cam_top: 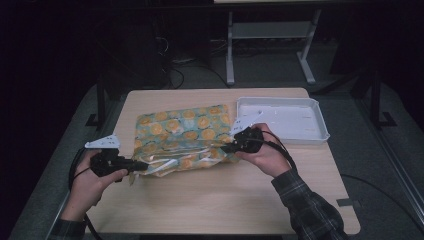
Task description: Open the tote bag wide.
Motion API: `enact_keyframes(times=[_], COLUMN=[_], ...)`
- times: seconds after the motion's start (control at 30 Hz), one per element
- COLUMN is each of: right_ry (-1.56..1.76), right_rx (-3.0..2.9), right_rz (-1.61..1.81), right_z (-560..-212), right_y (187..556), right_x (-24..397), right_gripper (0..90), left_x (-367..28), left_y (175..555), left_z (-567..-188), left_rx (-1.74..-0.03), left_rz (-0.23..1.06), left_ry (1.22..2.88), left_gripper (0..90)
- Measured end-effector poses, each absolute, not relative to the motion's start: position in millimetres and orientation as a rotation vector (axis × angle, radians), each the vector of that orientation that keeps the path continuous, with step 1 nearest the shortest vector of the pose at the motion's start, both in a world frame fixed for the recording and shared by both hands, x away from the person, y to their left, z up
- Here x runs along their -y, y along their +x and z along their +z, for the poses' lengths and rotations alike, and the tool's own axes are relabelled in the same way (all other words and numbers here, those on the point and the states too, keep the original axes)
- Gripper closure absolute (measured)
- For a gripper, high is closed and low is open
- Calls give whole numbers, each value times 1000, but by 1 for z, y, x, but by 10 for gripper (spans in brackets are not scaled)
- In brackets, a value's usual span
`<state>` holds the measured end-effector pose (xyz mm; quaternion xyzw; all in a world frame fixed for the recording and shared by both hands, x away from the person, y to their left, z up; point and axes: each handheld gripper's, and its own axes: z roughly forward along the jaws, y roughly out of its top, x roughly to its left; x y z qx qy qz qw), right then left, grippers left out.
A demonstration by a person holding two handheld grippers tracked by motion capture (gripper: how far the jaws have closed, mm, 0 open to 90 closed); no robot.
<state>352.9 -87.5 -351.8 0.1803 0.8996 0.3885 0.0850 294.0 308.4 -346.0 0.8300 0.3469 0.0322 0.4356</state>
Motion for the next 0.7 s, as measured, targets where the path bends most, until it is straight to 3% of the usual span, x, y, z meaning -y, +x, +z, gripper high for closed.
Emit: enact_keyframes(times=[0.37, 0.7], right_ry=[597, 684], right_rx=[-2676, -2686], right_rz=[1087, 985], right_z=[-351, -377], right_y=[392, 428], right_x=[75, 62], right_gripper=[897, 896], left_x=[-314, -317], left_y=[336, 383], left_z=[-345, -375], left_rx=[-942, -1113], left_rz=[68, 20], left_ry=[2025, 1975], left_gripper=[889, 889])
